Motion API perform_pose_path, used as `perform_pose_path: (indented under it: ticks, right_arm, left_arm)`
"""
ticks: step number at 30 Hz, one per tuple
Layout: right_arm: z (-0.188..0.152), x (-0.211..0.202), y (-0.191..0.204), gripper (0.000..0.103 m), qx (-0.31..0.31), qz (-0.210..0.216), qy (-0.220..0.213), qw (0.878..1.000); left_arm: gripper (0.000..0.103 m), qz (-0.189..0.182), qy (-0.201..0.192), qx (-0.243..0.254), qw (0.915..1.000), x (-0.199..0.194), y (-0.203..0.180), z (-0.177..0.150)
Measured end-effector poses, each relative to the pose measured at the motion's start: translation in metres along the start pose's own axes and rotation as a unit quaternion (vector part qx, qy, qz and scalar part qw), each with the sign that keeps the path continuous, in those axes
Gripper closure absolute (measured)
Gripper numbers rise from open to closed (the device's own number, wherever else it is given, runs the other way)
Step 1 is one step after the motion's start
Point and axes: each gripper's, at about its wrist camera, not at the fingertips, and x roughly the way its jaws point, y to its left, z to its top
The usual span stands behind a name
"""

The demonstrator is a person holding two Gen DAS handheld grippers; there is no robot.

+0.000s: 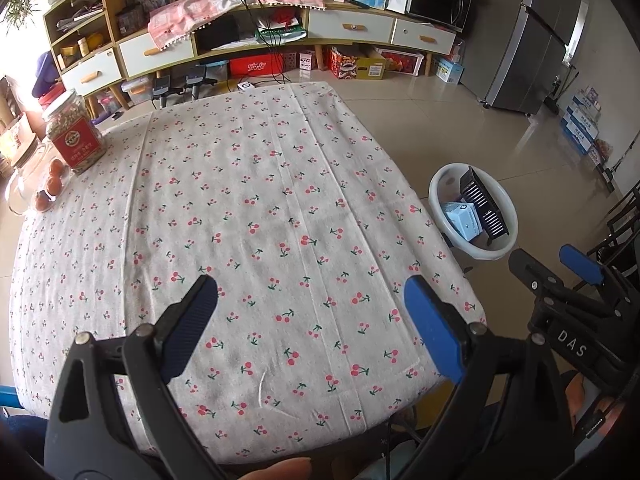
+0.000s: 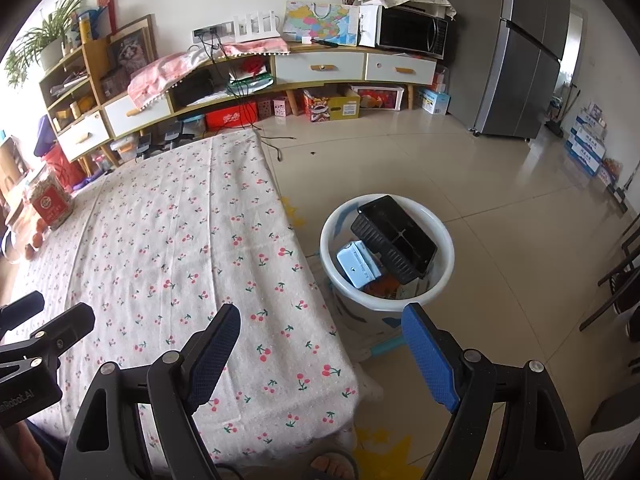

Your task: Collect trash

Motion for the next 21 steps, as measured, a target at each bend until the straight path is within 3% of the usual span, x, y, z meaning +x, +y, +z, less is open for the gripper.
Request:
perform_pose_path:
  ticks: [21]
  right_arm:
    - [-0.0008, 0.0009, 0.0002, 0.019, -0.001, -0.001, 0.001, 1.000]
  left_arm:
    - [0.009, -0.002, 0.005, 0.007, 1.0000, -0.0007, -0.0030, 0.0007]
